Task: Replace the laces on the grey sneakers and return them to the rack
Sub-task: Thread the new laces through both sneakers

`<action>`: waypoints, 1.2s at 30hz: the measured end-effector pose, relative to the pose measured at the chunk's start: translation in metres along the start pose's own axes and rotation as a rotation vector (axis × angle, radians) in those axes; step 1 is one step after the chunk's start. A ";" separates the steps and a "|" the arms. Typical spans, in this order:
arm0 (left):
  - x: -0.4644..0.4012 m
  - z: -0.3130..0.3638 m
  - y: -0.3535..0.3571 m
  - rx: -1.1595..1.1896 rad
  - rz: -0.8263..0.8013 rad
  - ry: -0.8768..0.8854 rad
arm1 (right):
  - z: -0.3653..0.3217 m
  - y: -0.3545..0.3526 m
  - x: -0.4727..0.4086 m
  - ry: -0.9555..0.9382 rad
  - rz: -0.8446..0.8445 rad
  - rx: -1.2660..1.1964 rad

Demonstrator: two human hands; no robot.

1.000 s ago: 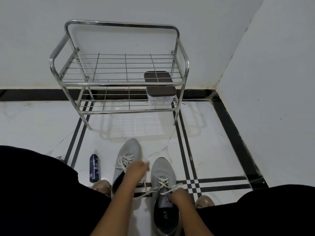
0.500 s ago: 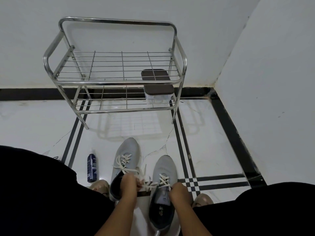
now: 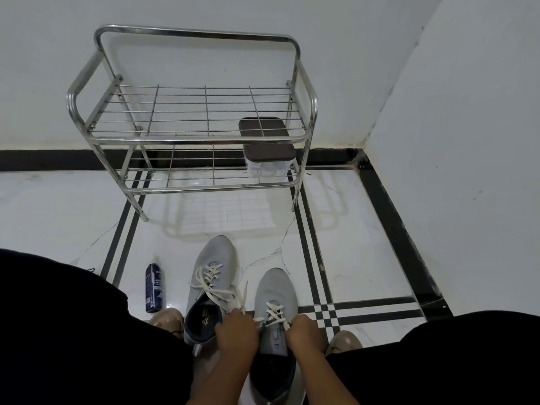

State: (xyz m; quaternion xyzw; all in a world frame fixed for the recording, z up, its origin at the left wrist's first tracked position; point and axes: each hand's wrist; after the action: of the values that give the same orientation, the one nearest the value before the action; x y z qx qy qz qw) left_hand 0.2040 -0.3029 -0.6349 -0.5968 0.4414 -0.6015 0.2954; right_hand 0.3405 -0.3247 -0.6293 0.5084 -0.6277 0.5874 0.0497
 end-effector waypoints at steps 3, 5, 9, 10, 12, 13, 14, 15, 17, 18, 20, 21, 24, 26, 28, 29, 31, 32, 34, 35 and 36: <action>-0.003 0.000 0.002 0.050 0.061 -0.004 | 0.001 0.000 -0.001 -0.045 -0.030 0.015; -0.013 -0.003 0.006 0.144 0.063 0.057 | 0.002 0.000 -0.001 -0.093 -0.038 0.041; -0.025 -0.001 0.014 0.243 -0.061 0.172 | 0.000 0.002 0.006 -0.173 -0.041 0.102; -0.026 0.001 0.018 0.290 -0.076 0.151 | 0.000 0.003 0.006 -0.190 -0.043 0.114; -0.022 0.004 0.015 0.499 -0.109 0.054 | 0.001 0.002 0.008 -0.215 -0.032 0.140; -0.021 0.006 0.010 0.678 -0.145 -0.001 | 0.001 0.001 0.009 -0.224 -0.009 0.152; -0.021 0.007 0.001 0.847 -0.165 -0.044 | 0.001 0.000 0.009 -0.224 0.015 0.158; -0.021 0.008 -0.011 0.978 -0.194 -0.068 | 0.001 -0.001 0.008 -0.220 0.040 0.154; -0.021 0.002 -0.038 1.151 -0.232 -0.063 | -0.004 -0.002 0.008 -0.218 0.092 0.114; -0.022 -0.003 -0.053 1.197 -0.210 -0.045 | -0.008 -0.004 0.009 -0.228 0.120 0.089; -0.027 -0.012 -0.076 1.249 -0.173 -0.056 | -0.016 -0.007 0.009 -0.237 0.146 0.019; -0.031 -0.016 -0.084 1.271 -0.174 -0.059 | -0.021 -0.009 0.009 -0.237 0.150 -0.043; -0.033 -0.025 -0.101 1.275 -0.171 -0.023 | -0.040 -0.020 0.015 -0.269 0.170 -0.283; -0.032 -0.025 -0.105 1.244 -0.173 -0.005 | -0.055 -0.029 0.023 -0.347 0.099 -0.484; -0.028 -0.022 -0.111 1.283 -0.196 -0.001 | -0.071 -0.036 0.033 -0.378 -0.129 -0.674; -0.027 -0.020 -0.112 1.312 -0.222 -0.009 | -0.076 -0.037 0.038 -0.378 -0.234 -0.722; -0.027 -0.018 -0.114 1.330 -0.235 -0.012 | -0.080 -0.035 0.046 -0.371 -0.342 -0.766; -0.026 -0.018 -0.115 1.333 -0.220 -0.021 | -0.080 -0.034 0.050 -0.359 -0.358 -0.775; -0.028 -0.021 -0.113 1.333 -0.207 -0.044 | -0.078 -0.038 0.055 -0.311 -0.364 -0.785; -0.029 -0.023 -0.112 1.323 -0.213 -0.063 | -0.077 -0.044 0.055 -0.279 -0.377 -0.803; -0.029 -0.024 -0.114 1.327 -0.217 -0.084 | -0.075 -0.055 0.056 -0.261 -0.398 -0.828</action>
State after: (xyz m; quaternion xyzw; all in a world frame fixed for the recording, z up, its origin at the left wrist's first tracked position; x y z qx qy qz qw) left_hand 0.2038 -0.2235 -0.5449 -0.3527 -0.0963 -0.7477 0.5543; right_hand 0.3118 -0.2865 -0.5323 0.6256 -0.7006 0.1981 0.2803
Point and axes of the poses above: each hand's wrist, its own x-axis away from the middle knuckle, its own y-axis out of the palm, z = x × y, and after that the axes turned 12 degrees about -x, right-handed
